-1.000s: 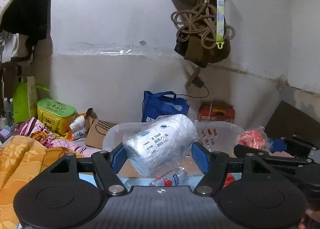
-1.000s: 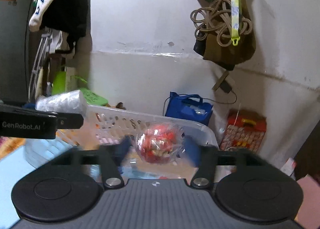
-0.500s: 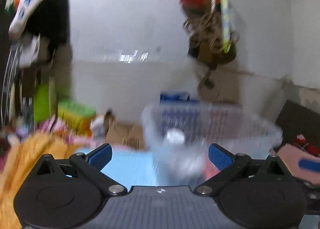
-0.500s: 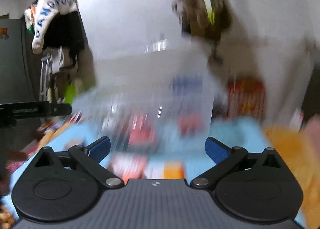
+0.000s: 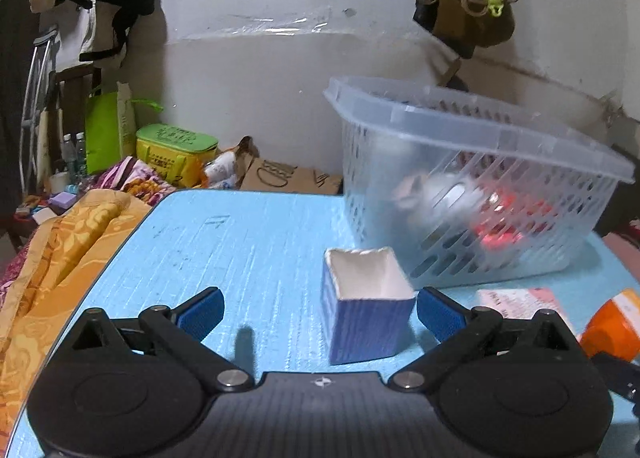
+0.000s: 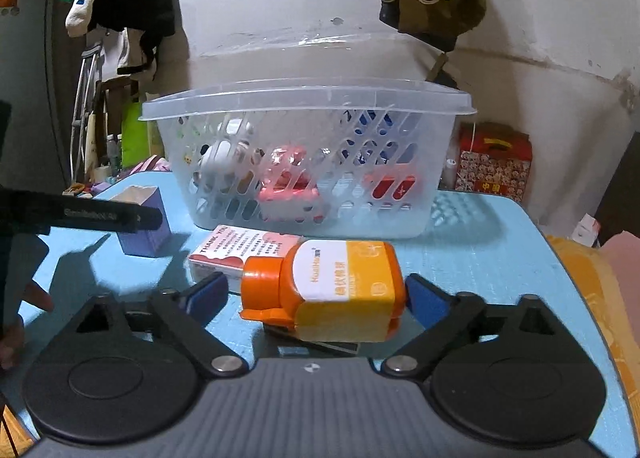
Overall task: Organize objects
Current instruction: 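Grasp the orange bottle with the right gripper while the left grasps the blue paper cup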
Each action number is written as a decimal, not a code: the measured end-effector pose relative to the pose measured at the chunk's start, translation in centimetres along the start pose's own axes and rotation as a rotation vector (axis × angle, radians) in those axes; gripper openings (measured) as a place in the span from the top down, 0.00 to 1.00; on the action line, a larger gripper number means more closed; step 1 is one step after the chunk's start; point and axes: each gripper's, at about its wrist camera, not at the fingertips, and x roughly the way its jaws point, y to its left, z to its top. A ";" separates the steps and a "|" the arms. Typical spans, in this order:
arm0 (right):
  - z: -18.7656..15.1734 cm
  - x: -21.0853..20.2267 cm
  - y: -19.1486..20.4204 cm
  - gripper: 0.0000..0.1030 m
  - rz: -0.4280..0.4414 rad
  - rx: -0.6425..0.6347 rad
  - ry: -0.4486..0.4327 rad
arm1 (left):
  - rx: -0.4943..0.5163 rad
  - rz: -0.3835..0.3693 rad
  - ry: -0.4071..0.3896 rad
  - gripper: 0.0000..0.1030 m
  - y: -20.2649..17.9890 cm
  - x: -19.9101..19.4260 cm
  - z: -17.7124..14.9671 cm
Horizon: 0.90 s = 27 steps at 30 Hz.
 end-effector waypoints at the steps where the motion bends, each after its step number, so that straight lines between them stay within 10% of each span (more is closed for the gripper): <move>1: 0.0 0.0 0.0 0.14 -0.002 0.000 -0.008 | -0.002 0.000 0.009 0.01 0.0 0.2 0.0; 9: -0.2 0.0 -0.6 0.20 0.023 0.035 -0.010 | 0.023 0.012 0.042 0.15 -0.4 0.7 0.2; 13: -0.3 -0.1 -0.6 0.20 0.047 0.032 -0.014 | 0.026 0.006 0.056 0.58 -0.4 0.9 0.0; 27: 0.3 -6.0 -2.0 0.20 0.045 0.023 0.016 | 0.111 -0.040 -0.082 0.58 -3.3 -5.6 -0.9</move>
